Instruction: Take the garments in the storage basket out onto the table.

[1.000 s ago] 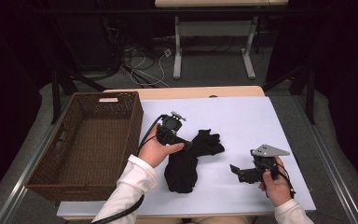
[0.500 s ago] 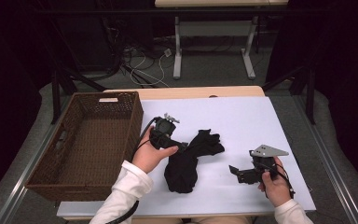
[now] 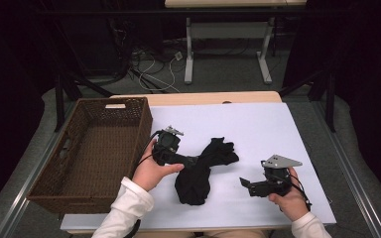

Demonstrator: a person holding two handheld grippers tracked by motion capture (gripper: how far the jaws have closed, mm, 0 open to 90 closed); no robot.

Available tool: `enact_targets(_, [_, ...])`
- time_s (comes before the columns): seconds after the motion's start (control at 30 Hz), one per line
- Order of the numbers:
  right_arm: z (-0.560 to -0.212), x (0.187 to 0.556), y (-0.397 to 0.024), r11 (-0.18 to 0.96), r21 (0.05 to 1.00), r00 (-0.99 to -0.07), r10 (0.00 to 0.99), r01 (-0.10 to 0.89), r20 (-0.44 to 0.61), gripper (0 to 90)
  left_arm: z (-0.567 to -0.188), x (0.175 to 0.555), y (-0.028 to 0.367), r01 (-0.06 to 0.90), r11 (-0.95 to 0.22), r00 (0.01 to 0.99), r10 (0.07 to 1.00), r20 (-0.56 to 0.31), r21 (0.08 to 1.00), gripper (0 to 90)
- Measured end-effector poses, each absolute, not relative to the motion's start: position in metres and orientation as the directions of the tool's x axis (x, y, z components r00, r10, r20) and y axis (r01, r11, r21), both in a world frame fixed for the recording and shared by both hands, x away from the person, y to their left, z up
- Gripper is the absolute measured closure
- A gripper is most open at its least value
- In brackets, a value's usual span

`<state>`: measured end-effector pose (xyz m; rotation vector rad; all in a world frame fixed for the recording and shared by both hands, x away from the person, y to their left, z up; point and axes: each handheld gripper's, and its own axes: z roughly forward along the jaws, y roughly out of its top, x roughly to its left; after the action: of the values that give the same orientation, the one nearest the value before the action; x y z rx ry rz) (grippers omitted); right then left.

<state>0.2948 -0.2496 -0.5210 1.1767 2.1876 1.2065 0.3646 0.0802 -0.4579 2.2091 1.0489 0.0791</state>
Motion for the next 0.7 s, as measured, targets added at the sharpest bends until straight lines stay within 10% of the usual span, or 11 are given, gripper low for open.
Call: enact_targets(0.7, [-0.515, 0.285, -0.217, 0.357, 0.791, -0.637, 0.769, 0.496, 0.052, 42.5, -0.469, 0.336, 0.077, 0.606, -0.478, 0.71, 0.685, -0.162, 0.636, 24.6])
